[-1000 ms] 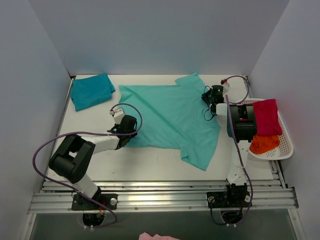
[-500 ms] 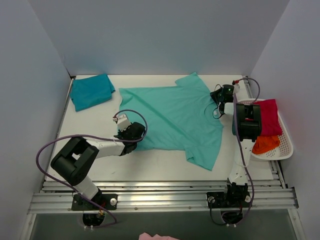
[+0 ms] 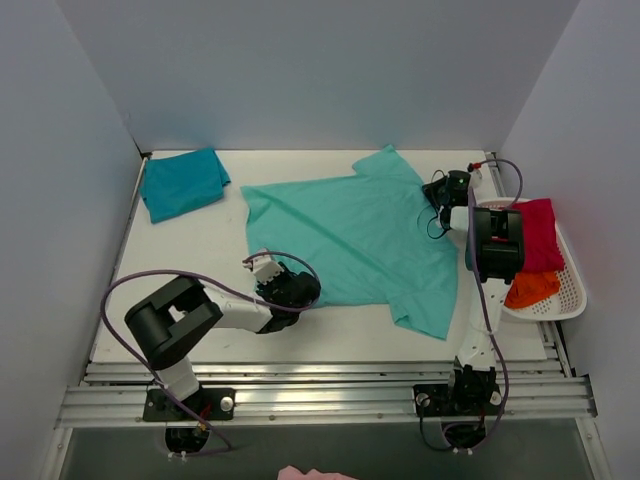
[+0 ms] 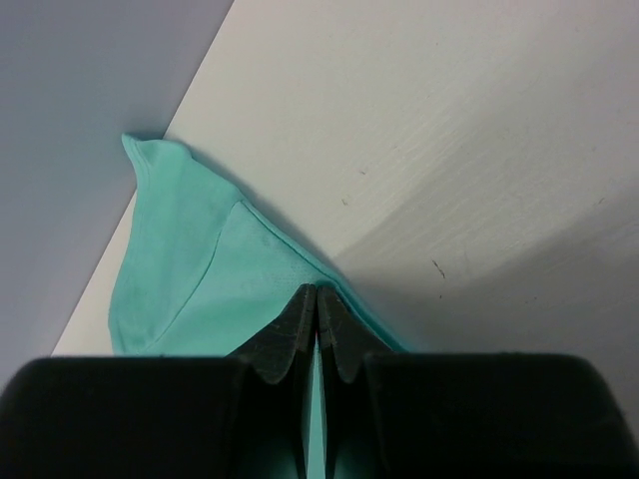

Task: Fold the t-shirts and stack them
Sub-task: Flatten out the tshirt

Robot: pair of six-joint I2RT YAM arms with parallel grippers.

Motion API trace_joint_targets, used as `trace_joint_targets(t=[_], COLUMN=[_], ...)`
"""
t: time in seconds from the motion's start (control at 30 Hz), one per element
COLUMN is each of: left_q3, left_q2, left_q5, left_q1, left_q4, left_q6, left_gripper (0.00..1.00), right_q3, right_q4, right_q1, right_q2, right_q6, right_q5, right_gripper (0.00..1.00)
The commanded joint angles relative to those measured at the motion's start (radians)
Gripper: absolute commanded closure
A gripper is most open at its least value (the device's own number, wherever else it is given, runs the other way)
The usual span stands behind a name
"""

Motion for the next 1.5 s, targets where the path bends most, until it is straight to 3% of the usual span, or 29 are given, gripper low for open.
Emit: trace_joint_targets(t=[0.0, 0.13, 0.27, 0.33, 0.37, 0.47, 0.5, 0.57, 0.67, 0.83, 0.9, 1.03, 1.13, 1.23, 1.3, 1.33, 1.4, 1.47], left_q3=[-0.090, -0.094, -0.102, -0.111, -0.111, -0.017, 0.025, 0.149, 0.246, 0.379, 0.398, 0.419, 0.377, 0.343, 0.326, 0.318, 0.269, 0.226], left_q2=[0.246, 0.360, 0.414, 0.382, 0.362, 0.250, 0.192, 0.116, 0.015, -0.164, -0.249, -0.376, -0.458, -0.510, -0.521, -0.519, -0.521, -0.519], left_q5=[0.322, 0.403, 0.441, 0.452, 0.452, 0.395, 0.368, 0.278, 0.161, -0.026, -0.089, -0.125, -0.105, -0.123, -0.140, -0.142, -0.035, 0.167], left_q1=[-0.086, -0.128, -0.195, -0.255, -0.281, -0.373, -0.388, -0.410, -0.410, -0.392, -0.357, -0.352, -0.350, -0.335, -0.292, -0.201, -0.066, 0.142], left_q4=[-0.449, -0.326, -0.320, -0.346, -0.364, -0.551, -0.702, -0.941, -1.176, -1.410, -1.467, -1.552, -1.503, -1.402, -1.243, -1.169, -0.867, -0.561], left_q6=[-0.116, -0.122, -0.202, -0.246, -0.262, -0.307, -0.314, -0.333, -0.343, -0.363, -0.341, -0.316, -0.250, -0.167, -0.054, 0.085, 0.373, 0.498], left_gripper=[0.61, 0.61, 0.59, 0.48, 0.28, 0.09, 0.03, 0.06, 0.06, 0.06, 0.06, 0.06, 0.06, 0.06, 0.06, 0.06, 0.06, 0.06], right_q3=[-0.013, -0.014, -0.017, -0.020, -0.022, -0.020, -0.020, -0.020, -0.025, -0.052, -0.074, -0.141, -0.170, -0.184, -0.195, -0.207, -0.250, -0.279], right_q4=[0.029, 0.029, 0.027, 0.027, 0.029, 0.027, 0.027, 0.027, 0.035, 0.075, 0.101, 0.084, 0.064, 0.014, -0.017, -0.020, -0.014, -0.022], right_q1=[-0.016, -0.019, -0.019, -0.019, -0.019, -0.018, -0.018, -0.018, -0.016, 0.005, 0.014, 0.046, 0.080, 0.135, 0.163, 0.169, 0.184, 0.207], right_q2=[0.016, 0.016, 0.013, 0.011, 0.011, 0.011, 0.011, 0.011, 0.005, -0.023, -0.047, -0.171, -0.265, -0.346, -0.377, -0.407, -0.453, -0.483], right_q6=[0.020, 0.026, 0.029, 0.030, 0.032, 0.030, 0.029, 0.029, 0.024, -0.009, -0.013, -0.046, -0.066, -0.108, -0.115, -0.114, -0.112, -0.121], right_q5=[-0.001, -0.002, 0.010, 0.018, 0.019, 0.021, 0.021, 0.021, 0.022, 0.033, 0.033, 0.056, 0.068, 0.105, 0.114, 0.114, 0.114, 0.116], right_gripper=[1.00, 1.00, 1.00, 1.00, 1.00, 1.00, 1.00, 1.00, 1.00, 1.00, 0.91, 0.55, 0.44, 0.41, 0.41, 0.41, 0.41, 0.43])
